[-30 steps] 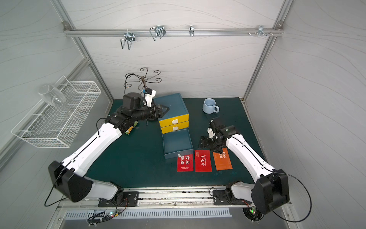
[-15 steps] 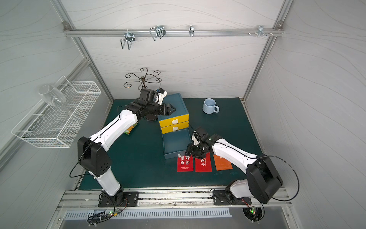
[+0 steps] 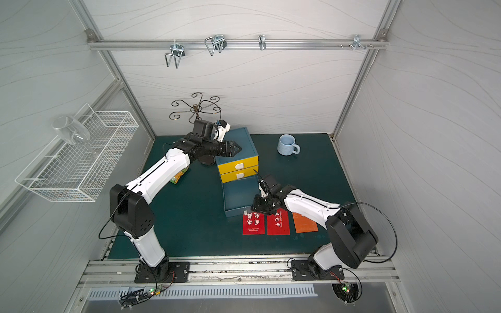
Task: Take the postcards out of the drawer
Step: Close the drawer in the storage box.
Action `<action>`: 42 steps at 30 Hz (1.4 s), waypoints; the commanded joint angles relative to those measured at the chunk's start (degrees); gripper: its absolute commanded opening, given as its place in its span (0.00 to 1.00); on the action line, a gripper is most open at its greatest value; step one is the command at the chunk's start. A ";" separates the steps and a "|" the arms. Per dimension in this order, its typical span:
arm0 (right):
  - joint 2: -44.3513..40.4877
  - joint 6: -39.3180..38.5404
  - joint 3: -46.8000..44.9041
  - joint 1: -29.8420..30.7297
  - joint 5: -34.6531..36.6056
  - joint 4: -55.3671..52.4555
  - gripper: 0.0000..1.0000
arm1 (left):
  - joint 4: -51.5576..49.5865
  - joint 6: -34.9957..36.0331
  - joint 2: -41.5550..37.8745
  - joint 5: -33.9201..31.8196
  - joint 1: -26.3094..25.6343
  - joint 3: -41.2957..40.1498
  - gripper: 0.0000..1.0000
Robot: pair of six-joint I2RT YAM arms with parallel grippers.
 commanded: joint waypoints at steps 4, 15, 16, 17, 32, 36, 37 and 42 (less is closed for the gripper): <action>2.13 -0.01 2.38 0.37 2.37 1.43 0.37 | -2.25 0.82 2.00 1.32 0.37 -0.67 0.74; 4.52 -1.22 6.12 0.27 4.69 2.16 0.36 | -2.40 1.17 1.68 2.01 0.37 -1.62 0.74; 4.95 -1.41 6.33 0.26 4.76 2.27 0.36 | -2.43 1.18 1.70 2.15 0.36 -1.59 0.74; 5.45 -1.40 6.67 0.20 4.76 2.51 0.36 | -2.51 1.25 1.65 2.20 0.36 -1.60 0.74; 9.82 -0.94 8.14 -0.30 6.30 9.59 0.32 | -2.74 1.59 1.48 2.92 0.36 -2.21 0.74; 10.32 -0.67 7.21 -0.76 6.83 13.20 0.30 | -2.82 1.61 1.44 2.97 0.32 -2.27 0.73; 10.40 -0.63 6.94 -0.86 6.96 14.23 0.30 | -2.74 1.60 1.42 3.10 0.37 -2.31 0.73; 10.63 -0.52 5.29 -1.56 8.25 19.28 0.29 | -2.73 1.52 1.45 3.23 0.36 -2.63 0.74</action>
